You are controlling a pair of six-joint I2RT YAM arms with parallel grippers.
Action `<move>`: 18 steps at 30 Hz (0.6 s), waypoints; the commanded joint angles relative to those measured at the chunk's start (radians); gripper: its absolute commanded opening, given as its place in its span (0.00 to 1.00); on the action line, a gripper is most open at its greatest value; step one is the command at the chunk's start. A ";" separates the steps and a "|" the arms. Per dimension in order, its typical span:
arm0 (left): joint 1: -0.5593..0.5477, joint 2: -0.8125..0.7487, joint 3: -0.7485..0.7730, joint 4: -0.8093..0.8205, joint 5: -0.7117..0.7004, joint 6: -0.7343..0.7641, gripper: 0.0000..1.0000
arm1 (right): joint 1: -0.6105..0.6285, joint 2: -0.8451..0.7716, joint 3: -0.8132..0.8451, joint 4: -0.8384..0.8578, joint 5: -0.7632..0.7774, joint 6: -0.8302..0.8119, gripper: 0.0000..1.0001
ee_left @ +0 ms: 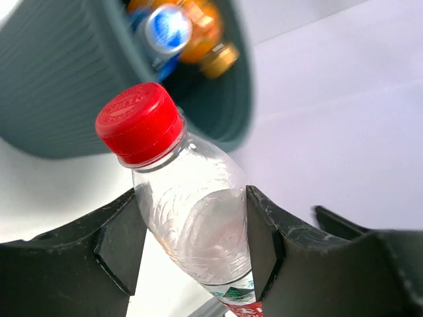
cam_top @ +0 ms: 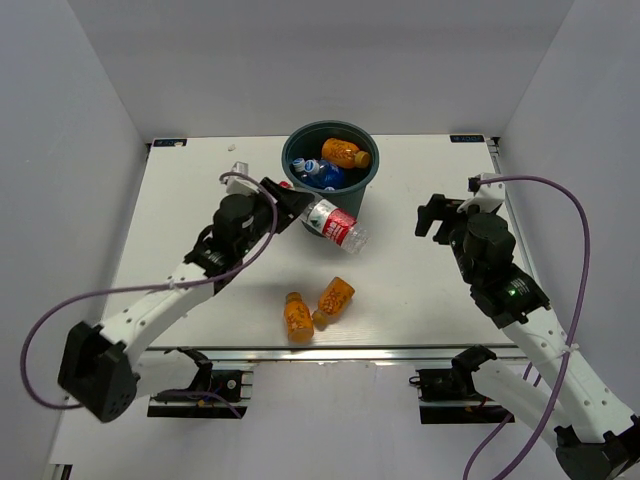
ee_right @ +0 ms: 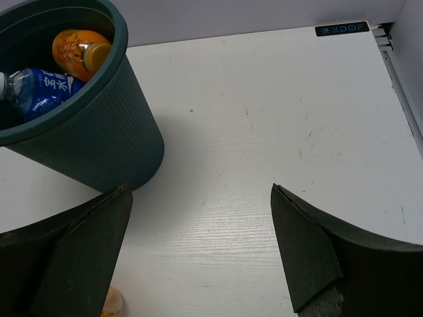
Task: Put the plastic bottles in the bin
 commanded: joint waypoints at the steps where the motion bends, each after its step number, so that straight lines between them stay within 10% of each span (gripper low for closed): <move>1: -0.003 -0.146 0.037 -0.065 -0.079 0.073 0.30 | -0.003 -0.008 0.000 0.038 -0.023 -0.004 0.89; 18: 0.000 0.433 0.781 -0.101 -0.435 0.702 0.32 | -0.003 -0.017 -0.009 0.040 0.044 -0.034 0.89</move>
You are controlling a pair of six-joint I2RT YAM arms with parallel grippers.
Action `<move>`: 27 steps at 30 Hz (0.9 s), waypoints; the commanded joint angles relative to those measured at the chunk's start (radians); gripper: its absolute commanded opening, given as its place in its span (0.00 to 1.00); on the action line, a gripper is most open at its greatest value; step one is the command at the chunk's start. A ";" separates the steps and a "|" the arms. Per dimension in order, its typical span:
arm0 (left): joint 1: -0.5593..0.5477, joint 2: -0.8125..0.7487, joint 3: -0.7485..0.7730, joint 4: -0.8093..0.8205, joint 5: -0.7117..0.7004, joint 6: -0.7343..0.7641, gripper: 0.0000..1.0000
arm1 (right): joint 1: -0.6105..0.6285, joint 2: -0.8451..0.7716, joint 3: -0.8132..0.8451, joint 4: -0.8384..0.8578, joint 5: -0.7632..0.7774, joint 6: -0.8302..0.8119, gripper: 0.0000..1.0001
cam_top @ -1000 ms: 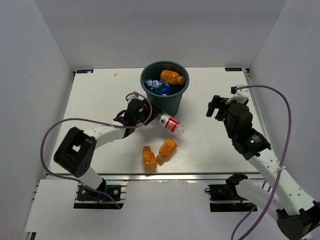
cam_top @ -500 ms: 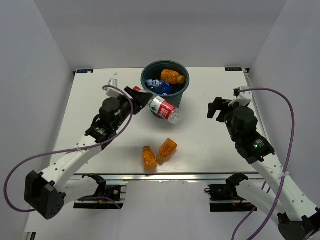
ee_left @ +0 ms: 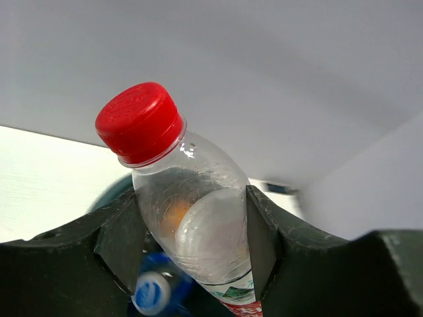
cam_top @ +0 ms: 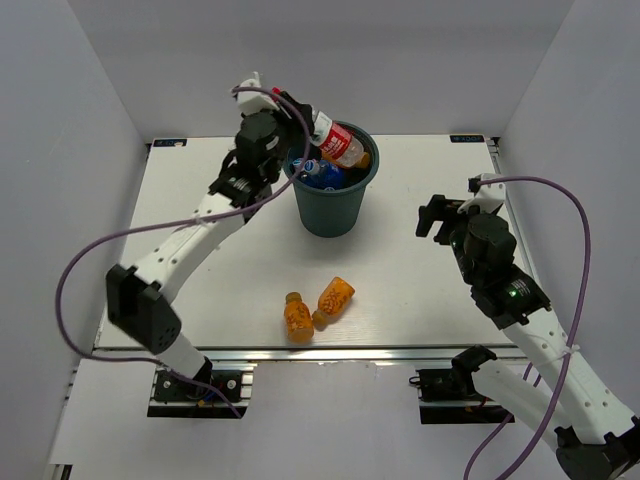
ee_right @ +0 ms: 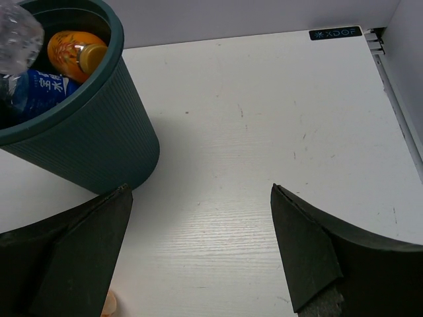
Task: Put the plastic bottles in the bin
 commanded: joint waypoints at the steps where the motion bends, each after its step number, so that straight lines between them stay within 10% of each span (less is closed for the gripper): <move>1: 0.000 0.097 0.109 -0.018 -0.068 0.231 0.31 | -0.003 -0.010 -0.006 0.041 0.049 -0.020 0.89; 27: -0.078 0.297 -0.090 0.100 0.169 0.793 0.26 | -0.005 0.049 -0.034 0.066 0.109 -0.074 0.89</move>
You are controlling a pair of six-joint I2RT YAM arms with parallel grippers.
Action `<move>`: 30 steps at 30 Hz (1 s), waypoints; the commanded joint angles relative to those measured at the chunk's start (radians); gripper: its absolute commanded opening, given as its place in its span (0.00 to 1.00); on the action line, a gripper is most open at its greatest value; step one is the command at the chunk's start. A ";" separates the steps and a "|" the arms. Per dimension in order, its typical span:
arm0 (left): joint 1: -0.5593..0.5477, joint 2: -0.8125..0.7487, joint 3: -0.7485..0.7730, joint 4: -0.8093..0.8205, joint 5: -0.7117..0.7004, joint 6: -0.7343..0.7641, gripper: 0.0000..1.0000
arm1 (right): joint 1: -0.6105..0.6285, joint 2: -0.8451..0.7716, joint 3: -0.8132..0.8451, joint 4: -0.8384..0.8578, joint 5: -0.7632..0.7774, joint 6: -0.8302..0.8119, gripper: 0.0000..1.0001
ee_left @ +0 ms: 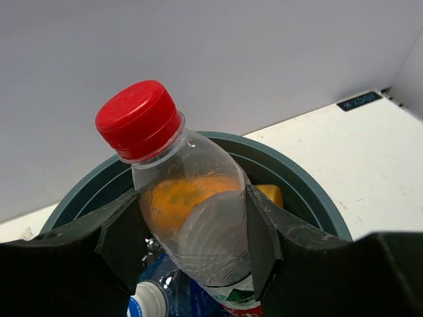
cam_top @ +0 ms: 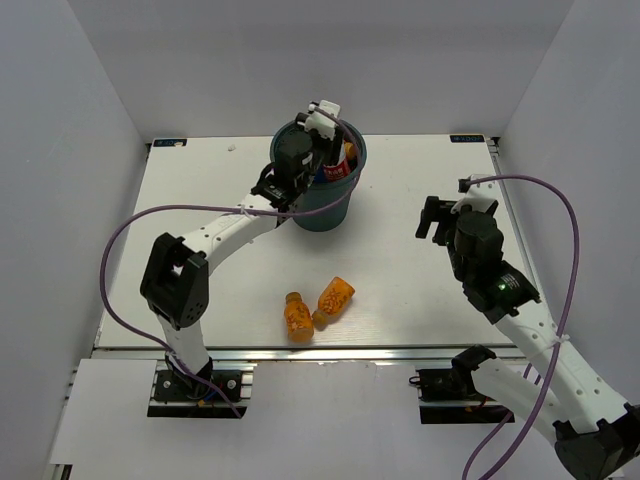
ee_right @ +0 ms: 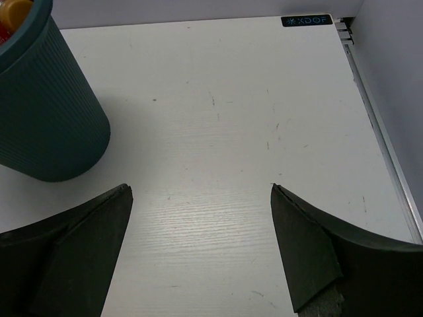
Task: Put the plastic bottles in the bin
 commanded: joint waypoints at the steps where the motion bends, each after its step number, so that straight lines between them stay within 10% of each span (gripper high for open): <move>1: -0.032 0.057 -0.056 -0.132 0.011 0.154 0.26 | -0.006 0.001 -0.004 0.048 0.034 -0.020 0.89; 14: -0.041 0.137 -0.040 -0.212 -0.006 0.133 0.28 | -0.005 0.011 -0.010 0.039 0.023 -0.022 0.89; 21: -0.043 0.099 0.014 -0.258 0.025 0.093 0.73 | -0.005 0.006 -0.006 0.032 0.009 -0.019 0.89; 30: -0.043 -0.052 0.060 -0.260 -0.027 0.062 0.98 | -0.005 0.004 0.002 0.039 -0.057 -0.013 0.89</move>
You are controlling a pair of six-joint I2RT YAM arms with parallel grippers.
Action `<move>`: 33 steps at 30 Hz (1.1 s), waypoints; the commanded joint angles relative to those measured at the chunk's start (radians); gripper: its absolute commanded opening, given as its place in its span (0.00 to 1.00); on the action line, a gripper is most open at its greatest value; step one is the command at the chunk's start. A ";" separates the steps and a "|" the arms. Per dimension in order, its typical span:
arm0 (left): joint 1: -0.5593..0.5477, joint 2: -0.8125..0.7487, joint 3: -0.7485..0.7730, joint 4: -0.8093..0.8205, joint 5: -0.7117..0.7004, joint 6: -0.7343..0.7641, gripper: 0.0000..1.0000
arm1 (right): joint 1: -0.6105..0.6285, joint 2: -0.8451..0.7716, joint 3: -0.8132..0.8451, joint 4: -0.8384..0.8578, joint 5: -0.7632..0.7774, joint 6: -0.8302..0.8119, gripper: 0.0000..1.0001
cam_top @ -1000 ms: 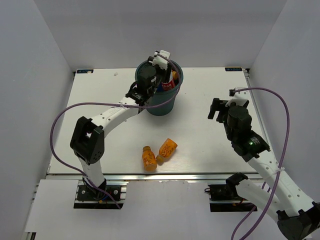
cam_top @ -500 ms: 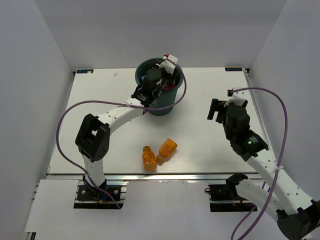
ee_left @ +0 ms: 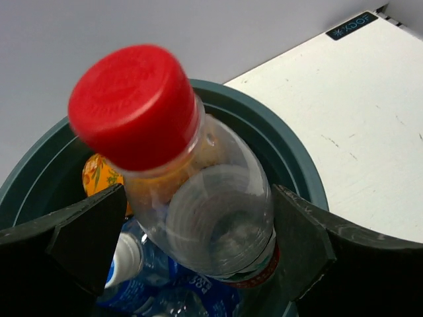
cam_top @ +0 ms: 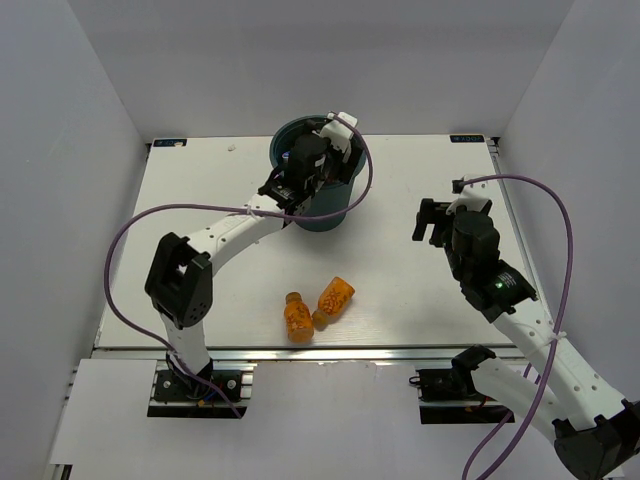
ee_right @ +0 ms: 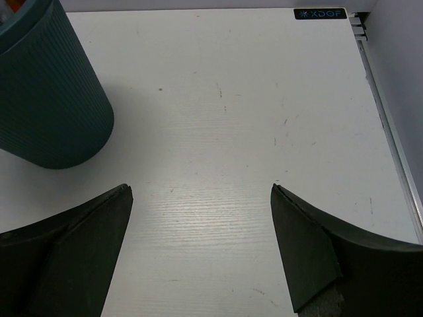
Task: Put the plastic bottles in the bin
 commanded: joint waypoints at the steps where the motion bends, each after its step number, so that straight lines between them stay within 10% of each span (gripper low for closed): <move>1: 0.004 -0.086 0.030 -0.098 -0.049 -0.010 0.98 | -0.005 -0.010 0.019 0.035 -0.038 0.004 0.89; 18: 0.004 -0.308 0.100 -0.294 -0.093 -0.249 0.98 | -0.005 0.013 0.033 0.038 -0.274 -0.022 0.89; 28: 0.004 -0.677 -0.215 -0.542 -0.420 -0.774 0.98 | -0.005 0.042 0.021 0.072 -0.325 0.023 0.89; 33: 0.004 -0.842 -0.476 -0.731 -0.314 -1.001 0.98 | -0.006 0.071 0.012 0.060 -0.309 0.098 0.89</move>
